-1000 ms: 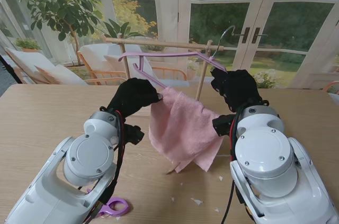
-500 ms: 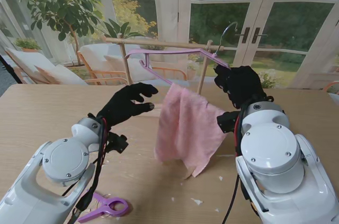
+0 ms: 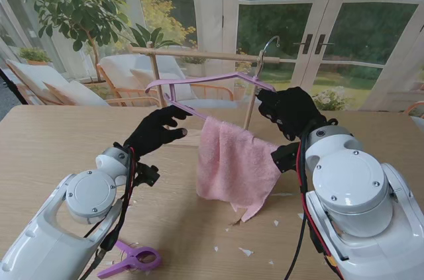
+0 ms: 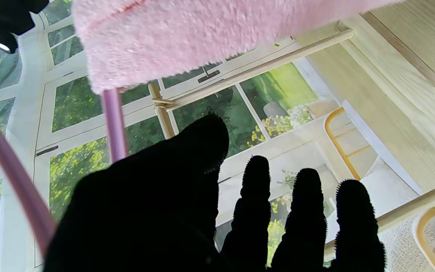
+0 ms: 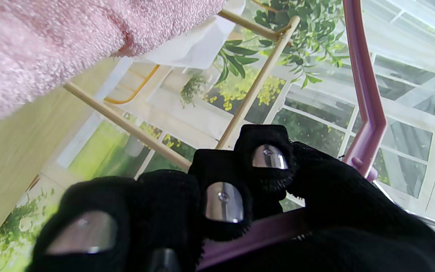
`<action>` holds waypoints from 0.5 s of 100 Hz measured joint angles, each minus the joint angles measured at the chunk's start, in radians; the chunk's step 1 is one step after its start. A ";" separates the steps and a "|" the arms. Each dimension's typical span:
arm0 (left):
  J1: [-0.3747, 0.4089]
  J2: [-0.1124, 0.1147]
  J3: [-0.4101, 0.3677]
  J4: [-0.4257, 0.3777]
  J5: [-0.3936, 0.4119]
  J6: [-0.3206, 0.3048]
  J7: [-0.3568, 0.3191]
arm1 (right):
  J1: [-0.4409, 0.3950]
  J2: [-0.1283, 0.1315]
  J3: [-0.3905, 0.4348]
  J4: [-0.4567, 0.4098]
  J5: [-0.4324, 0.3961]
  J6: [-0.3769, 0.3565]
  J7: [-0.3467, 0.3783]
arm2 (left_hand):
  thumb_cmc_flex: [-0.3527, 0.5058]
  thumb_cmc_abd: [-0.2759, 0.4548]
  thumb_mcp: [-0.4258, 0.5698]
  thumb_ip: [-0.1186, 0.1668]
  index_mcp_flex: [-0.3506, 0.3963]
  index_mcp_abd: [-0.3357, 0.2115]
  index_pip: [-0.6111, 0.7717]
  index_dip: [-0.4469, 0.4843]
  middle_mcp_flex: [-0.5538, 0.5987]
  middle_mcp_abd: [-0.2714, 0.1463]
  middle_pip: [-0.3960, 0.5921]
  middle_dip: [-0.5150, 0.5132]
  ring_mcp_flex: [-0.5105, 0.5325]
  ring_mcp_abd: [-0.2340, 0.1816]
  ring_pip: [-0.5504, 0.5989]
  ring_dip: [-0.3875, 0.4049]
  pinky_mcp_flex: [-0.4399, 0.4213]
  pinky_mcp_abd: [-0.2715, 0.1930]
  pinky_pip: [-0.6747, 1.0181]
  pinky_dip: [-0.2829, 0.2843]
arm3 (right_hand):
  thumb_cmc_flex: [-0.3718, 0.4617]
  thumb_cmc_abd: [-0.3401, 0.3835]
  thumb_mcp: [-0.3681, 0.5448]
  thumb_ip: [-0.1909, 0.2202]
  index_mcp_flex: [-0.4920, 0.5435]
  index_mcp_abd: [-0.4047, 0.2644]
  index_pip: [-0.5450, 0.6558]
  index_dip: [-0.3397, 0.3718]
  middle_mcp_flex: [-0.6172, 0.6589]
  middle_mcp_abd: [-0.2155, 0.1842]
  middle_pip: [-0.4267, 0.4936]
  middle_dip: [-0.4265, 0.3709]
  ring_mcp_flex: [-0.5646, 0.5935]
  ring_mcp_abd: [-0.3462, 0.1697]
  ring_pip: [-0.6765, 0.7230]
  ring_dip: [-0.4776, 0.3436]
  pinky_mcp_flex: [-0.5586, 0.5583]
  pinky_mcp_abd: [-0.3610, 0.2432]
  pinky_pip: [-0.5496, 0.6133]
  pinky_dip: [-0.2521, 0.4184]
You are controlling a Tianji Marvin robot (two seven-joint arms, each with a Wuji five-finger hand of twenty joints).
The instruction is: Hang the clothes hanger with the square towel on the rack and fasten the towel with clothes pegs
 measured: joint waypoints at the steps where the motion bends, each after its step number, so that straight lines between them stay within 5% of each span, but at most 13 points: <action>1: -0.002 0.000 0.002 0.003 0.000 -0.002 0.002 | 0.001 0.001 0.001 0.000 0.003 0.000 0.002 | -0.001 -0.004 0.001 0.000 0.000 -0.002 0.000 0.000 0.000 0.000 0.000 0.000 0.000 0.000 0.000 0.000 0.000 0.000 0.000 0.000 | 0.000 0.000 0.000 0.000 0.000 0.000 0.000 0.000 0.000 0.000 0.000 0.000 0.000 0.000 0.000 0.000 0.000 0.000 0.000 0.000; 36: -0.051 -0.012 0.084 0.053 0.061 -0.046 0.065 | 0.013 0.018 -0.002 0.000 0.026 0.001 0.040 | -0.137 -0.059 0.112 0.000 -0.014 -0.031 -0.002 -0.032 0.012 -0.001 0.012 0.000 0.000 0.000 0.018 0.000 0.001 0.000 -0.001 0.014 | 0.007 0.000 -0.008 0.000 0.000 0.000 0.000 0.000 0.000 0.000 0.000 0.000 0.000 0.000 0.000 0.000 0.000 0.000 0.000 0.000; 50: -0.053 -0.015 0.080 0.053 -0.009 -0.083 -0.003 | 0.013 0.019 -0.009 0.000 0.017 0.001 0.040 | -0.183 -0.104 0.174 0.000 -0.037 -0.041 -0.007 -0.046 0.001 -0.011 0.012 0.000 0.000 -0.002 0.018 0.000 0.001 -0.001 -0.001 0.014 | 0.008 0.000 -0.010 0.000 0.000 0.000 0.000 0.000 0.000 0.000 0.000 0.000 0.000 0.000 0.000 0.000 0.000 0.000 0.000 0.000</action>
